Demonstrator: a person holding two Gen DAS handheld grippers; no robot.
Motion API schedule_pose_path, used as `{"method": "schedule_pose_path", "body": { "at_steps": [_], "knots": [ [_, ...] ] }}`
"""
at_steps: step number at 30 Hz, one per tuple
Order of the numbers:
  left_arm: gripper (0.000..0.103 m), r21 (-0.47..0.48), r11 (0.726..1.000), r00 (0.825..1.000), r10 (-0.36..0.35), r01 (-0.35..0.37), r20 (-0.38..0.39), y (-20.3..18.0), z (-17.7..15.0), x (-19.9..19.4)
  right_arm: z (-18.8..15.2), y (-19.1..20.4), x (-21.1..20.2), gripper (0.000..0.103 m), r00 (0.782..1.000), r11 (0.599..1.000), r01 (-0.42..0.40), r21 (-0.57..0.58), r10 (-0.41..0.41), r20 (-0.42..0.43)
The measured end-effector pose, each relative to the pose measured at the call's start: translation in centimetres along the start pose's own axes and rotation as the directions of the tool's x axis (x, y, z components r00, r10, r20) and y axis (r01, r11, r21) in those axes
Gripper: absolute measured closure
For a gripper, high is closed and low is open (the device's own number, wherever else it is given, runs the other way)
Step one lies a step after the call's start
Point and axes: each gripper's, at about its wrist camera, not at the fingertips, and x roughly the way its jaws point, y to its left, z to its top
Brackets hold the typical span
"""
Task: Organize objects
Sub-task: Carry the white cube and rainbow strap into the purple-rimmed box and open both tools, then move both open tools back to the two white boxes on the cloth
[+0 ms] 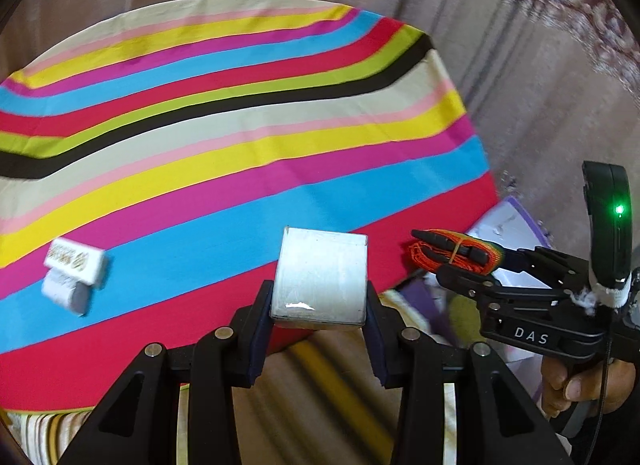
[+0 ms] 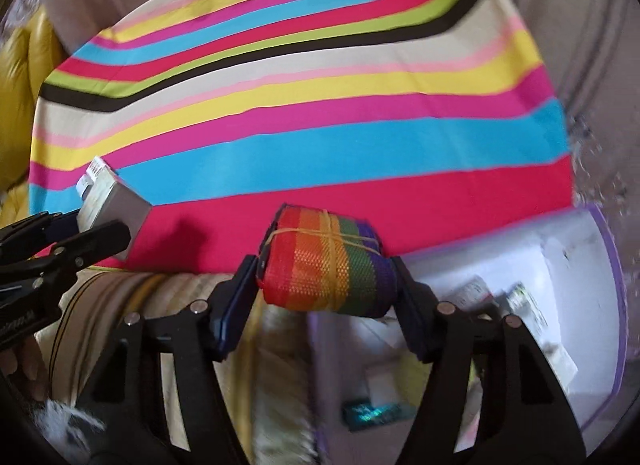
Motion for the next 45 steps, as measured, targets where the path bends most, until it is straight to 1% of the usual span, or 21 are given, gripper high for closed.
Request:
{"method": "schedule_pose_path", "body": {
  "at_steps": [4, 7, 13, 16, 19, 24, 26, 28, 29, 30, 32, 34, 38, 41, 42, 43, 44, 45],
  "knots": [
    [0.061, 0.06, 0.998, 0.999, -0.037, 0.037, -0.009, -2.7, 0.5, 0.7, -1.2, -3.0, -1.6, 0.036, 0.999, 0.997, 0.036, 0.061, -0.036, 0.007],
    [0.061, 0.101, 0.992, 0.996, -0.078, 0.081, -0.031, -5.0, 0.9, 1.6, -2.3, -5.7, -2.7, 0.036, 0.998, 0.993, 0.069, 0.099, -0.07, 0.005],
    [0.061, 0.177, 0.974, 0.989, -0.129, 0.141, -0.076, -9.2, 1.4, 3.4, -3.8, -10.8, -3.0, 0.038, 0.991, 0.971, 0.132, 0.201, -0.131, -0.019],
    [0.061, 0.191, 0.964, 0.98, -0.164, 0.183, -0.112, -10.8, 1.5, 4.5, -3.7, -12.8, -3.1, 0.038, 0.987, 0.96, 0.16, 0.232, -0.16, -0.018],
    [0.061, 0.202, 0.959, 0.976, -0.172, 0.197, -0.134, -12.1, 1.5, 5.5, -3.4, -14.3, -3.1, 0.038, 0.982, 0.948, 0.187, 0.256, -0.189, -0.017],
    [0.061, 0.215, 0.949, 0.967, -0.196, 0.229, -0.162, -13.8, 1.7, 6.7, -2.8, -16.0, -3.1, 0.038, 0.976, 0.936, 0.211, 0.283, -0.217, -0.01],
    [0.059, 0.206, 0.947, 0.962, -0.214, 0.247, -0.169, -14.1, 1.9, 7.0, -2.6, -16.4, -3.0, 0.038, 0.976, 0.934, 0.21, 0.288, -0.219, -0.004],
    [0.05, 0.196, 0.949, 0.96, -0.216, 0.249, -0.176, -14.2, 2.0, 7.5, -2.3, -16.6, -2.8, 0.037, 0.977, 0.934, 0.206, 0.292, -0.215, -0.001],
    [0.048, 0.193, 0.949, 0.96, -0.217, 0.25, -0.176, -14.3, 2.0, 7.5, -2.2, -16.7, -2.7, 0.037, 0.978, 0.935, 0.2, 0.291, -0.21, 0.002],
    [0.046, 0.19, 0.949, 0.96, -0.221, 0.253, -0.175, -14.3, 2.0, 7.5, -2.1, -16.7, -2.6, 0.036, 0.979, 0.937, 0.194, 0.29, -0.203, 0.002],
    [0.044, 0.176, 0.951, 0.96, -0.225, 0.254, -0.166, -13.9, 2.3, 7.3, -2.0, -16.6, -2.6, 0.028, 0.98, 0.94, 0.186, 0.286, -0.198, 0.013],
    [0.043, 0.157, 0.955, 0.962, -0.229, 0.253, -0.151, -13.4, 2.3, 7.0, -1.9, -16.4, -2.8, 0.022, 0.978, 0.94, 0.194, 0.281, -0.208, 0.023],
    [0.042, 0.148, 0.959, 0.968, -0.226, 0.241, -0.11, -12.8, 2.4, 6.2, -1.6, -15.9, -3.3, 0.02, 0.977, 0.942, 0.193, 0.276, -0.21, 0.036],
    [0.038, 0.167, 0.963, 0.978, -0.205, 0.21, -0.05, -12.5, 2.5, 4.7, -1.4, -15.2, -4.1, 0.018, 0.974, 0.941, 0.197, 0.274, -0.219, 0.05],
    [0.034, 0.175, 0.965, 0.981, -0.193, 0.195, -0.026, -12.4, 2.5, 4.2, -1.3, -14.9, -4.4, 0.017, 0.973, 0.941, 0.199, 0.274, -0.224, 0.063],
    [0.031, 0.184, 0.967, 0.984, -0.175, 0.173, -0.005, -12.2, 2.5, 3.6, -1.3, -14.6, -4.7, 0.015, 0.971, 0.941, 0.199, 0.273, -0.227, 0.077],
    [0.03, 0.19, 0.969, 0.987, -0.161, 0.155, 0.011, -12.1, 2.5, 3.3, -1.2, -14.2, -5.1, 0.013, 0.968, 0.94, 0.203, 0.273, -0.236, 0.091],
    [0.03, 0.197, 0.973, 0.991, -0.131, 0.121, 0.038, -12.0, 2.5, 2.7, -1.2, -13.8, -5.4, 0.012, 0.963, 0.939, 0.212, 0.27, -0.248, 0.106]
  ]
}}
